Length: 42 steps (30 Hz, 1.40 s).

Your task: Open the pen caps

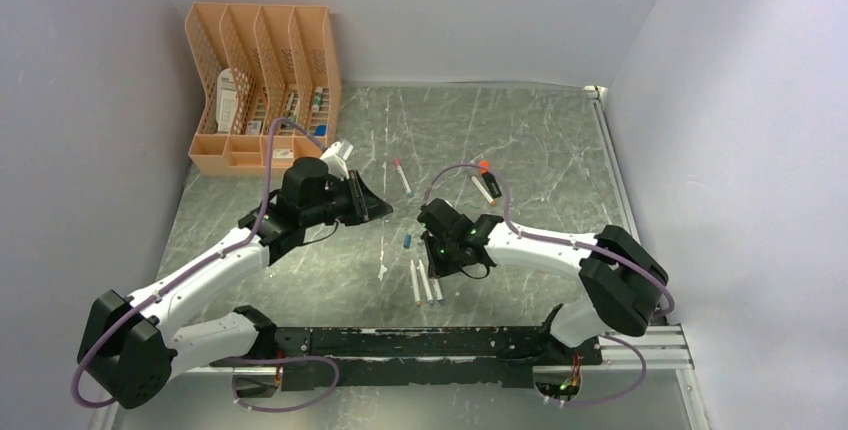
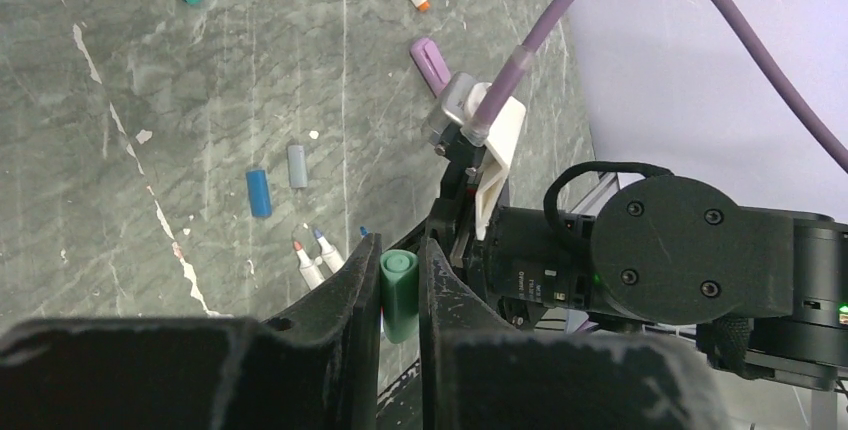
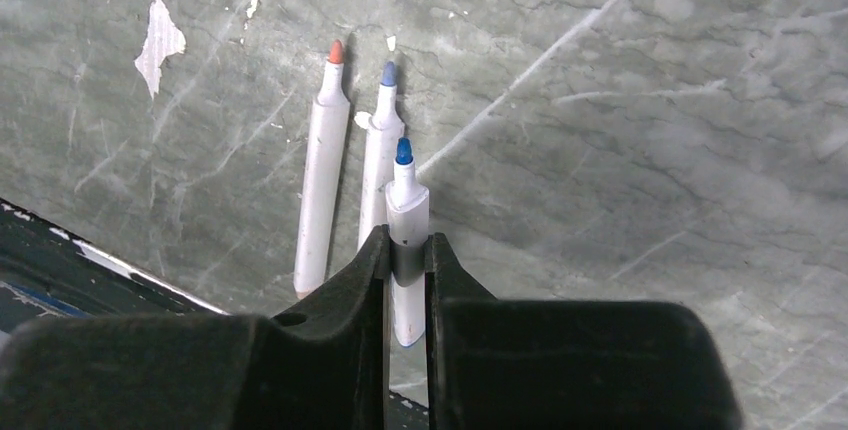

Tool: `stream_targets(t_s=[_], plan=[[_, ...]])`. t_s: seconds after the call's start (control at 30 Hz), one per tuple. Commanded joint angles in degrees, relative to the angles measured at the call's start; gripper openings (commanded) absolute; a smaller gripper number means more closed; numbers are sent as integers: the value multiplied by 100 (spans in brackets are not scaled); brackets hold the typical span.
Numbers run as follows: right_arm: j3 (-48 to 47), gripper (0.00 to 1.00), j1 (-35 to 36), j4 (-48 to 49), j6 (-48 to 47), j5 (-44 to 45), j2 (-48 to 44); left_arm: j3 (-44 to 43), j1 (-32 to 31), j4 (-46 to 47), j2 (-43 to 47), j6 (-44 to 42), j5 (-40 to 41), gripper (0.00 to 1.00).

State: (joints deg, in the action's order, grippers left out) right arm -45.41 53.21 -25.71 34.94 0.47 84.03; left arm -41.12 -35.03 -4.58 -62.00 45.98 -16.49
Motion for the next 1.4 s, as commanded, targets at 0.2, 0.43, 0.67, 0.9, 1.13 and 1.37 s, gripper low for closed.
stream_targets(t_s=[0.2, 0.43, 0.67, 0.9, 1.13, 1.37], plan=[[-91, 21, -23, 357, 2, -227, 240, -10, -74, -131, 22, -20, 155, 7], [-55, 28, -20, 313, 21, -231, 121, -109, -93, -153, -193, -55, 141, 7], [-405, 35, -132, -530, -24, 282, -608, -862, -520, -467, -1146, -331, 302, 8], [-550, 39, -833, -1220, -201, 467, -1540, -1970, -1279, -732, -3042, -437, 616, 10], [-346, 40, -1231, -1377, -305, 329, -2083, -2711, -1506, -890, -4251, -395, 972, 14], [-193, 40, -1296, -1315, -345, 185, -2241, -3089, -1512, -1139, -4905, -423, 1169, 17]])
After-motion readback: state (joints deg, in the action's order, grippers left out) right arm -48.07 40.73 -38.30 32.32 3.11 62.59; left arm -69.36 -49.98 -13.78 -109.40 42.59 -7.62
